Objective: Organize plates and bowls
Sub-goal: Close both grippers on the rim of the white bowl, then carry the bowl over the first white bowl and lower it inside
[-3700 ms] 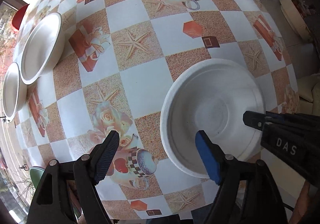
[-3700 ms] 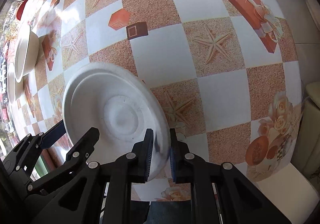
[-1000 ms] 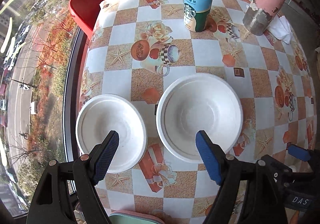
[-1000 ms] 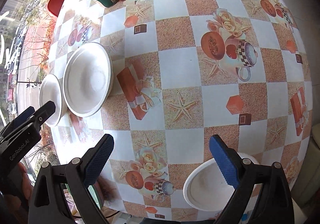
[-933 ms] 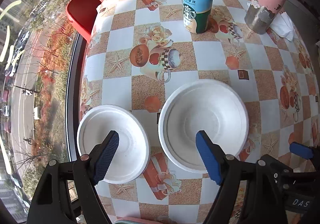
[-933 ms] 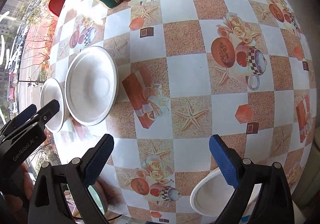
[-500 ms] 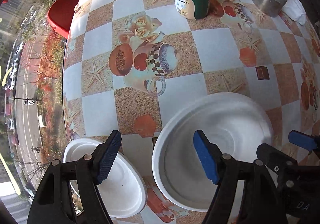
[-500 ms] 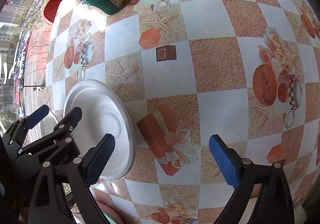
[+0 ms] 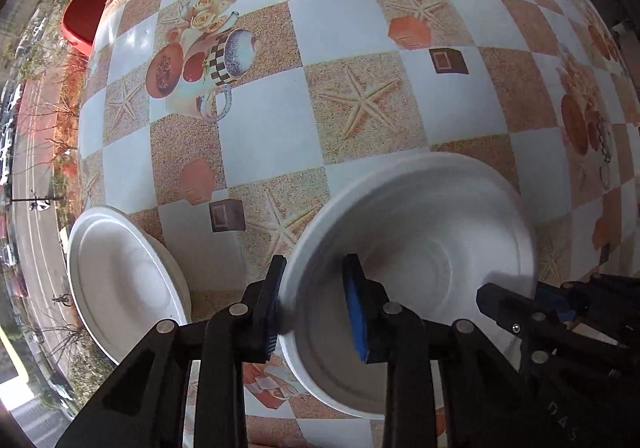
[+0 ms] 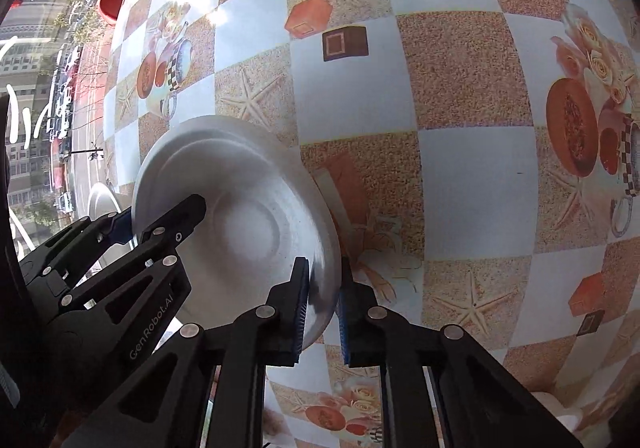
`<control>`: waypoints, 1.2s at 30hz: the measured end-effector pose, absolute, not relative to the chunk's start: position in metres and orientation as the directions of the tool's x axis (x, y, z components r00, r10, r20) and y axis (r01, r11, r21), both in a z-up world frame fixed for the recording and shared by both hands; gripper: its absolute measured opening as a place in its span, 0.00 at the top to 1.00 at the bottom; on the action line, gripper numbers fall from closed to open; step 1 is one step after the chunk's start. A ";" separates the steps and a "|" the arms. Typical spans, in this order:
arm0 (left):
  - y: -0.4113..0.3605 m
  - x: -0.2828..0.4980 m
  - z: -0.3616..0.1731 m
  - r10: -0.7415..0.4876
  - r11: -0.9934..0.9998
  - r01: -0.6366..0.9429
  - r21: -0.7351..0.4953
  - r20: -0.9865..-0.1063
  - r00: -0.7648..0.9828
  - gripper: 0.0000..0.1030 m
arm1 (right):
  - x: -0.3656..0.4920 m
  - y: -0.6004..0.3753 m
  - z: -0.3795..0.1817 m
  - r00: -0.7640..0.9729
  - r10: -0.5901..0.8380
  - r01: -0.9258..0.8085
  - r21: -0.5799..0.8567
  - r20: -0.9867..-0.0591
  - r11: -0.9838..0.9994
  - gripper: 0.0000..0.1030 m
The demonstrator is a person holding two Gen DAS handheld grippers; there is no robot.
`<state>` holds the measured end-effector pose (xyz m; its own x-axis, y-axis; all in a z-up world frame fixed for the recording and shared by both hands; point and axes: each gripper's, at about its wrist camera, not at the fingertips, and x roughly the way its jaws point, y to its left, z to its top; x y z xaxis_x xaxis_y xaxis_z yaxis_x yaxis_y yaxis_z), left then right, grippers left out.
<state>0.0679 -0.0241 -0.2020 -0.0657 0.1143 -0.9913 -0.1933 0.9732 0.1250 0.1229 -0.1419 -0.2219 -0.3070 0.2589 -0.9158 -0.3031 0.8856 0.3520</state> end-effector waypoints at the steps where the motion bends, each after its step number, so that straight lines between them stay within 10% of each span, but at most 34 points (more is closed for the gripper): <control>1: -0.033 0.058 -0.203 0.115 0.973 -0.191 0.126 -0.991 -0.067 0.69 | 0.115 -0.146 -0.221 -0.304 0.239 -0.325 0.337 -0.922 0.884 0.85; 18: -0.100 -0.084 -0.204 0.074 0.971 -0.219 0.096 -0.991 -0.107 0.67 | -0.029 -0.194 -0.210 -0.300 0.091 -0.453 0.226 -0.950 0.863 0.84; 36: -0.172 -0.068 -0.150 0.061 0.996 -0.059 0.060 -0.998 0.011 0.67 | -0.054 -0.254 -0.150 -0.187 0.151 -0.362 0.211 -0.971 0.908 0.84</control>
<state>-0.0679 -0.1715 -0.1505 0.0112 0.0605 -0.9981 -0.0594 0.9964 0.0598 -0.0539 -0.2539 -0.1505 -0.1874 0.1507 -0.9707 -0.3619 0.9080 0.2108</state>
